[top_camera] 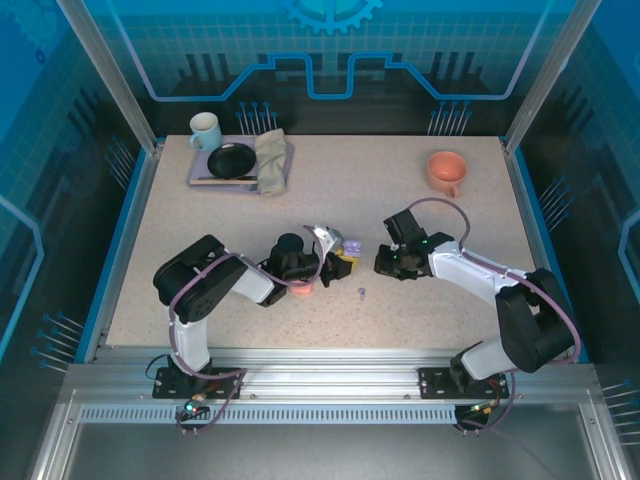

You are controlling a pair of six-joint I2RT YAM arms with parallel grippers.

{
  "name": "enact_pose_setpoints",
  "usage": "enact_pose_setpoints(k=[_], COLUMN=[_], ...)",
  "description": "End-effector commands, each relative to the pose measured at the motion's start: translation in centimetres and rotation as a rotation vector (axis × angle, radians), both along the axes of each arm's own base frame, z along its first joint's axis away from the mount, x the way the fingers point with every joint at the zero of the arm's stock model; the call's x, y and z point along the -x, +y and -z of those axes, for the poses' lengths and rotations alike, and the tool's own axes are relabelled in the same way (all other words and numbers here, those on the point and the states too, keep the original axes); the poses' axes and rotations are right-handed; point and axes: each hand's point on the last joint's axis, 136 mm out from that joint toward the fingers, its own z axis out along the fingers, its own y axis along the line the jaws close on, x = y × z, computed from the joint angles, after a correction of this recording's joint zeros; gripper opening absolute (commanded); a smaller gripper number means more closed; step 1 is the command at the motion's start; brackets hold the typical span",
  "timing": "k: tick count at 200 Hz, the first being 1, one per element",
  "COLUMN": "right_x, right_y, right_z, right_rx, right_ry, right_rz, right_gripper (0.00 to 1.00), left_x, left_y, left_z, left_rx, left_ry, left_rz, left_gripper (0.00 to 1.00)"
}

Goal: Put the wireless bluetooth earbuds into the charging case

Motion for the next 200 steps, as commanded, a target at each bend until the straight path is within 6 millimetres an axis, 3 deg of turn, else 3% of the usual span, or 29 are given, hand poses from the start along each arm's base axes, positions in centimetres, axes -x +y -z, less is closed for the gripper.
enact_pose_setpoints(k=[1,30,61,106,151,163,200], right_x=[0.4,0.9,1.2,0.8,1.3,0.3,-0.4], right_y=[-1.4,-1.8,-2.6,-3.2,-3.8,-3.4,-3.1], right_z=[1.6,3.4,3.9,2.6,1.7,0.8,1.3], right_rx=[0.05,0.082,0.132,0.167,0.223,0.221,0.24], right_ry=[0.035,0.094,0.13,0.106,0.107,0.08,0.103], right_rz=[0.032,0.022,0.017,0.014,-0.038,-0.046,-0.075], right_gripper=[0.19,0.19,0.22,0.42,0.44,0.44,0.42], left_x=[-0.6,-0.6,-0.6,-0.5,-0.6,-0.5,-0.6], left_y=[0.0,0.0,0.0,0.1,0.5,0.5,0.6], left_z=[-1.3,-1.9,-2.4,-2.8,-3.5,-3.7,-4.1], left_rx=[0.041,0.042,0.049,0.053,0.056,0.058,0.062], left_ry=[-0.034,-0.048,-0.058,-0.065,-0.093,-0.097,-0.108], left_rz=[-0.017,-0.015,-0.017,-0.017,-0.029,-0.029,-0.033], left_gripper=[0.0,0.0,0.0,0.0,0.0,0.0,0.0])
